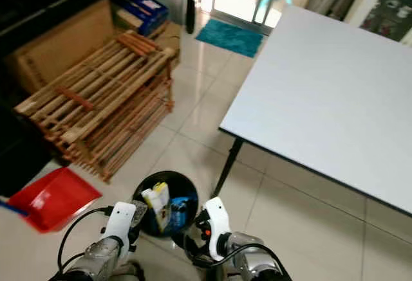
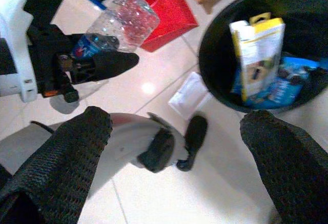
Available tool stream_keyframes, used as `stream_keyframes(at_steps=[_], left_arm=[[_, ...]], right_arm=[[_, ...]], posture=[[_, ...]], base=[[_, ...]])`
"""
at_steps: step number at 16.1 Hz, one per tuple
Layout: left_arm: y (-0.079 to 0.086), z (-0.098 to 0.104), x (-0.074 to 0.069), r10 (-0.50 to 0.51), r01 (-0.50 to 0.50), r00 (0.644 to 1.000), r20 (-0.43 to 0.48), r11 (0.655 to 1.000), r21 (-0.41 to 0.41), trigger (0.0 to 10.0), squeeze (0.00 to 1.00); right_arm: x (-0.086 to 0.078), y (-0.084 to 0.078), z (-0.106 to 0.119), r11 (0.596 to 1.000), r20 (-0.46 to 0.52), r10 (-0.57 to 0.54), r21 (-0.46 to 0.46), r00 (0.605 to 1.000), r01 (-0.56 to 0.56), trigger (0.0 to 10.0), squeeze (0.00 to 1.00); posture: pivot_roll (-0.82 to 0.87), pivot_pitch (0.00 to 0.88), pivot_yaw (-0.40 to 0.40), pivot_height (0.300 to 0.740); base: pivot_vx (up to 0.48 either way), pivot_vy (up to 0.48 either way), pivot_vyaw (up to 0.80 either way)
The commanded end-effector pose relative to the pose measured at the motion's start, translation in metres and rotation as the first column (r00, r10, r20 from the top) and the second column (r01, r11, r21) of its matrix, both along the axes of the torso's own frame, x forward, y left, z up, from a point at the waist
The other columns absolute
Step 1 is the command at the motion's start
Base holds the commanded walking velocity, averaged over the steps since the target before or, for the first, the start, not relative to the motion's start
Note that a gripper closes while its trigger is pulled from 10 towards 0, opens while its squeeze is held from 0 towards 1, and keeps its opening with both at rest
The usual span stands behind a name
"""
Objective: Picking trash to rubbish bin
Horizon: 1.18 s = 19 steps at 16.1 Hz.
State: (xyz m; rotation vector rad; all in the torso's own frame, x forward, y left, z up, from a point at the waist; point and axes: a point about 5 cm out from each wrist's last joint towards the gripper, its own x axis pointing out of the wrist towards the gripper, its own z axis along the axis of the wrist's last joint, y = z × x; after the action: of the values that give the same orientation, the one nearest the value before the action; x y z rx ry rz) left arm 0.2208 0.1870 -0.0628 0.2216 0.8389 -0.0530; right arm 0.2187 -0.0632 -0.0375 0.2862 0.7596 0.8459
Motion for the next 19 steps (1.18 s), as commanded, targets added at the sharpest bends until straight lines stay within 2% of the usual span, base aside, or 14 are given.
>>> stream_keyframes(at_steps=[1, 8, 14, 17, 18, 19], left_arm=[[-0.003, -0.003, -0.005, -0.007, 0.007, 1.000, -0.017, 1.000, -0.010, 10.0, 0.00], [-0.005, -0.004, -0.005, -0.007, 0.007, 1.000, -0.020, 1.000, -0.012, 10.0, 0.00], [-0.011, 0.001, 0.003, -0.041, 0.042, 0.999, 0.020, 0.999, -0.020, 10.0, 0.00], [-0.019, 0.016, 0.025, -0.124, 0.126, 0.987, 0.104, 0.992, -0.016, 10.0, 0.00], [-0.020, 0.018, 0.027, -0.131, 0.133, 0.985, 0.110, 0.991, -0.014, 10.0, 0.00], [-0.020, 0.024, 0.036, -0.164, 0.165, 0.977, 0.134, 0.986, 0.004, 10.0, 0.00]], right_arm=[[0.000, -0.005, -0.001, 1.000, -0.006, -0.010, -0.007, 1.000, 0.010, 10.0, 0.00], [-0.002, -0.005, -0.002, 1.000, -0.009, -0.009, -0.010, 1.000, 0.009, 10.0, 0.00], [-0.004, -0.004, 0.000, 1.000, 0.008, -0.011, 0.004, 1.000, 0.010, 10.0, 0.00], [-0.006, -0.005, 0.008, 1.000, 0.042, -0.005, 0.030, 0.999, 0.004, 10.0, 0.00], [-0.006, -0.005, 0.009, 0.999, 0.048, -0.007, 0.035, 0.999, 0.005, 10.0, 0.00], [0.003, -0.006, 0.020, 0.998, 0.102, -0.041, 0.044, 0.994, 0.037, 10.0, 0.00]], posture=[[-0.03, 0.221, -0.114, 0.740], [-0.03, 0.226, -0.115, 0.740], [-0.07, 0.256, -0.119, 0.740], [-0.10, 0.291, -0.128, 0.740], [-0.10, 0.291, -0.128, 0.740], [-0.11, 0.308, -0.128, 0.740]], base=[[0.000, 0.000, 0.00], [0.000, 0.000, 0.00], [0.000, 0.000, 0.00], [0.000, 0.000, 0.00], [0.000, 0.000, 0.00], [0.000, 0.000, 0.00]])
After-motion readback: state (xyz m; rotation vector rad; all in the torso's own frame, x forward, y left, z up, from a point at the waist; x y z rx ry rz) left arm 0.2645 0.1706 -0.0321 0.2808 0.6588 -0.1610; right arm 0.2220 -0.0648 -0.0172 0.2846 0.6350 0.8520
